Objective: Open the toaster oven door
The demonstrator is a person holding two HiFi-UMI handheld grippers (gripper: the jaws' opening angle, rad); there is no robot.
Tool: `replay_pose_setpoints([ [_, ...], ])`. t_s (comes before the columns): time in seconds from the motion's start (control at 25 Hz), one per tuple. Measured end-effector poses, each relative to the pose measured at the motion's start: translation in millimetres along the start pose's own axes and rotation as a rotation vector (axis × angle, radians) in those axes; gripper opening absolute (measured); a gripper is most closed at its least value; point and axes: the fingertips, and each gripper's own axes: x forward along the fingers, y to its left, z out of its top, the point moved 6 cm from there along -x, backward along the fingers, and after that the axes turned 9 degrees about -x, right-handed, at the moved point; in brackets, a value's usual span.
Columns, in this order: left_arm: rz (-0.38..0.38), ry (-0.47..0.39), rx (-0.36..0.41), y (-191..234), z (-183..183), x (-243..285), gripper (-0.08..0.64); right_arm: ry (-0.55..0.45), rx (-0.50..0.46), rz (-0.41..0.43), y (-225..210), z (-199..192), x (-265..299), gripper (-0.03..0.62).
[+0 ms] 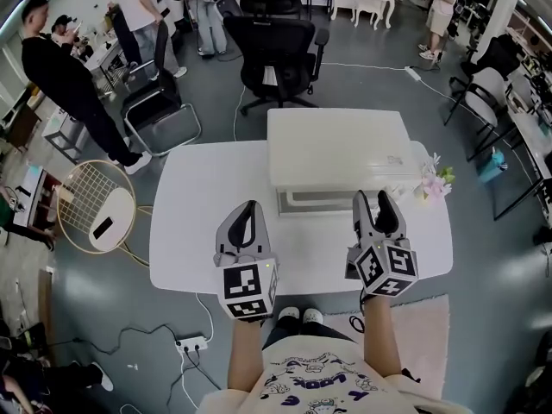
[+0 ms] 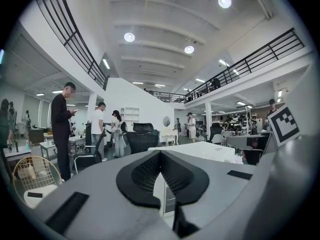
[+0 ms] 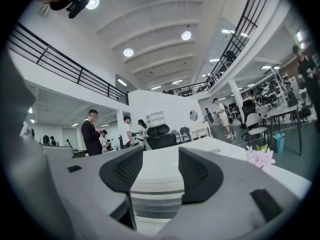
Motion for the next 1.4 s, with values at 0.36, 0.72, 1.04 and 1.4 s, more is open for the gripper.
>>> replay_pose_setpoints([
  [0.36, -0.005, 0.024, 0.006, -8.5, -7.6, 0.4, 0.005, 0.003, 0.411, 0.049, -13.3, -31.2, 0.3, 0.222],
  [0.72, -0.006, 0.031, 0.006, -5.5, -8.1, 1.5, 0.005, -0.045, 0.933, 0.051, -25.4, -70.4, 2.7, 0.222],
  [1.04, 0.007, 0.034, 0.001, -2.8, -12.8, 3.2, 0.005, -0.011, 1.126, 0.021, -26.1, -102.3, 8.2, 0.222],
  [1.4, 0.035, 0.026, -0.004, 9.5, -13.3, 5.2, 0.005, 0.026, 1.162, -0.031, -31.2, -122.7, 21.3, 0.222],
])
